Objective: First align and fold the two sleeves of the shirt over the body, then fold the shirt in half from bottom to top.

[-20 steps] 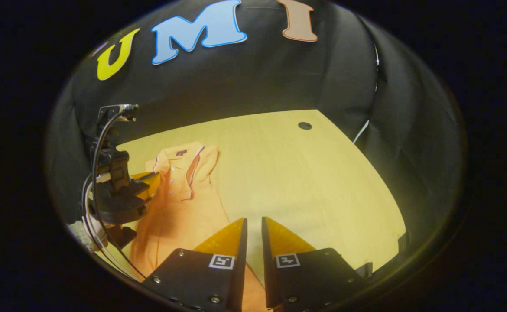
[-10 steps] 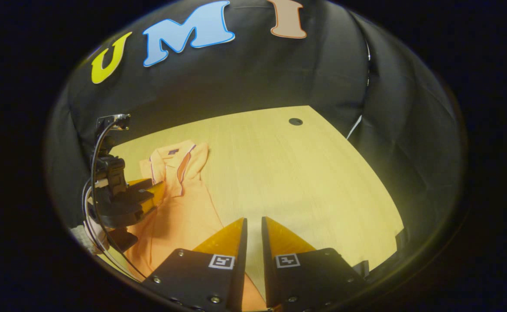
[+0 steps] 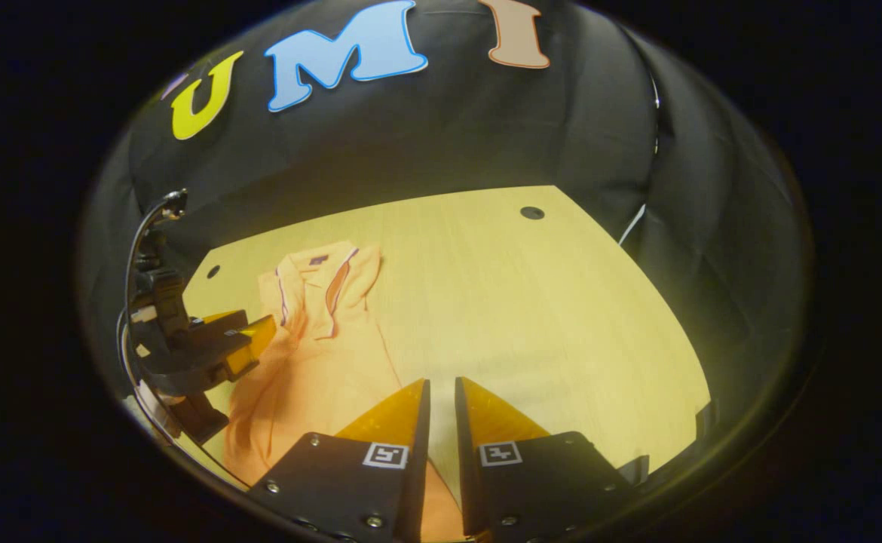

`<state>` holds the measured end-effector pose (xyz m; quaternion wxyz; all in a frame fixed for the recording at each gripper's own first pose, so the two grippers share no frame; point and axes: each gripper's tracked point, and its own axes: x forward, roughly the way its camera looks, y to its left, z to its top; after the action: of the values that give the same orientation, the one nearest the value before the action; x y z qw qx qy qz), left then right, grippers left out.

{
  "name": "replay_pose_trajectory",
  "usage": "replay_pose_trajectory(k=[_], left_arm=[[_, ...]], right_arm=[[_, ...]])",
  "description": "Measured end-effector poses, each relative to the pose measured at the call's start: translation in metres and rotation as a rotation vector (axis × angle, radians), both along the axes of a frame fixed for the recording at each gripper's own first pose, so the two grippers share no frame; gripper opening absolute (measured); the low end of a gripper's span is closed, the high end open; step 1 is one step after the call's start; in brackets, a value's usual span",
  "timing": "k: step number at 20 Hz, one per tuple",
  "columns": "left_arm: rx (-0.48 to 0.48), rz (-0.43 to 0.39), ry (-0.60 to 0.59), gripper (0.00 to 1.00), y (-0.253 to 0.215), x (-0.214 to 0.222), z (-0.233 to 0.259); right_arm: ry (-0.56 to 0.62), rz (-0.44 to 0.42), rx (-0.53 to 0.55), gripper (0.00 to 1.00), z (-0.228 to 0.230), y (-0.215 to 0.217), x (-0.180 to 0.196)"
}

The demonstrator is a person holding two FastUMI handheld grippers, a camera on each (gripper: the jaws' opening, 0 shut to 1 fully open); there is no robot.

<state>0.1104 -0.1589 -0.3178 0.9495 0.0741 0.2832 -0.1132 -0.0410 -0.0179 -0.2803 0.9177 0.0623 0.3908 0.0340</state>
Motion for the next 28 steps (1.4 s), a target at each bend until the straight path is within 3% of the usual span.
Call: replay_pose_trajectory(k=[12, 17, 22, 24, 25, 27, 28], left_arm=[[0.038, 0.045, 0.030, 0.79, 0.081, -0.098, 0.005], [0.040, 0.070, 0.103, 0.80, 0.109, -0.152, -0.011], [0.063, 0.076, 0.188, 0.80, 0.125, -0.202, -0.030], [0.066, 0.065, 0.229, 0.82, 0.128, -0.220, -0.038], [0.061, 0.064, 0.247, 0.85, 0.127, -0.229, -0.041], [0.049, 0.060, 0.284, 0.86, 0.125, -0.244, -0.047], [0.047, 0.057, 0.299, 0.89, 0.125, -0.252, -0.051]], right_arm=[[0.037, 0.154, -0.015, 0.20, -0.017, 0.032, -0.019], [0.104, 0.225, -0.025, 0.20, -0.038, 0.045, -0.042], [0.196, 0.300, -0.024, 0.28, -0.062, 0.056, -0.073], [0.247, 0.326, -0.009, 0.42, -0.068, 0.061, -0.090], [0.271, 0.337, -0.005, 0.42, -0.072, 0.063, -0.099], [0.328, 0.361, 0.006, 0.53, -0.081, 0.067, -0.118], [0.353, 0.368, 0.007, 0.65, -0.085, 0.067, -0.127]])
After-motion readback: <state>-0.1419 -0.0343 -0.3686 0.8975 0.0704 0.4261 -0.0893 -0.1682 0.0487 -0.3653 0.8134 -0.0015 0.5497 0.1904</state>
